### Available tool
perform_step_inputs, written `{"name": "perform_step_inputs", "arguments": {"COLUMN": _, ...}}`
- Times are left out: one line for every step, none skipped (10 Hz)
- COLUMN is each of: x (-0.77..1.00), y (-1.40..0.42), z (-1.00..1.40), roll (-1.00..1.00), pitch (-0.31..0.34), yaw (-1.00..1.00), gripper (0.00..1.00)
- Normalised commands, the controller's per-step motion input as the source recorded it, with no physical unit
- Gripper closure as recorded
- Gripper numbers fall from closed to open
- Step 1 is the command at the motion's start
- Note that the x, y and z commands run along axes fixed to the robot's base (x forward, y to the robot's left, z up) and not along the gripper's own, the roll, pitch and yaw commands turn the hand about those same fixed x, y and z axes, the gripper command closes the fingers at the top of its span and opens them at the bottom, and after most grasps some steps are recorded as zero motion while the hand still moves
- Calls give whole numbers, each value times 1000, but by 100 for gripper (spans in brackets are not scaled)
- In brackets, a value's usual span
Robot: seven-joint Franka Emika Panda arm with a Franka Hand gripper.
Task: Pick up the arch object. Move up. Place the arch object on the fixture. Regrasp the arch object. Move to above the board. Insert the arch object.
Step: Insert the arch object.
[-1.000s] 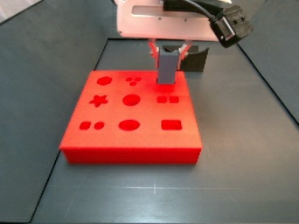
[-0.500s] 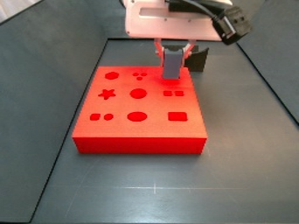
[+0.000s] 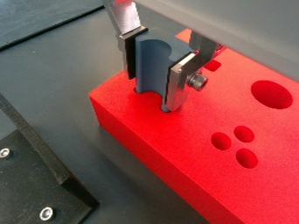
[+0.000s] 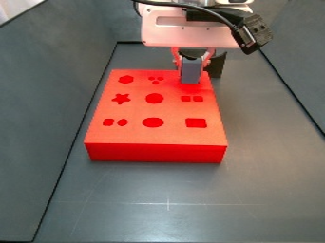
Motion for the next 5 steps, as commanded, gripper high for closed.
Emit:
{"name": "perform_step_inputs", "arguments": {"x": 0, "y": 0, "z": -57, "roll": 9, "pitch": 0, "yaw": 0, "gripper": 100}}
{"name": "perform_step_inputs", "arguments": {"x": 0, "y": 0, "z": -209, "roll": 74, "pitch": -54, "yaw": 0, "gripper": 100}}
{"name": "perform_step_inputs", "arguments": {"x": 0, "y": 0, "z": -14, "roll": 0, "pitch": -30, "yaw": 0, "gripper": 100}}
{"name": "perform_step_inputs", "arguments": {"x": 0, "y": 0, "z": -49, "roll": -1, "pitch": -39, "yaw": 0, "gripper": 100}}
{"name": "perform_step_inputs", "arguments": {"x": 31, "y": -269, "z": -200, "roll": 61, "pitch": -179, "yaw": 137, "gripper": 100}}
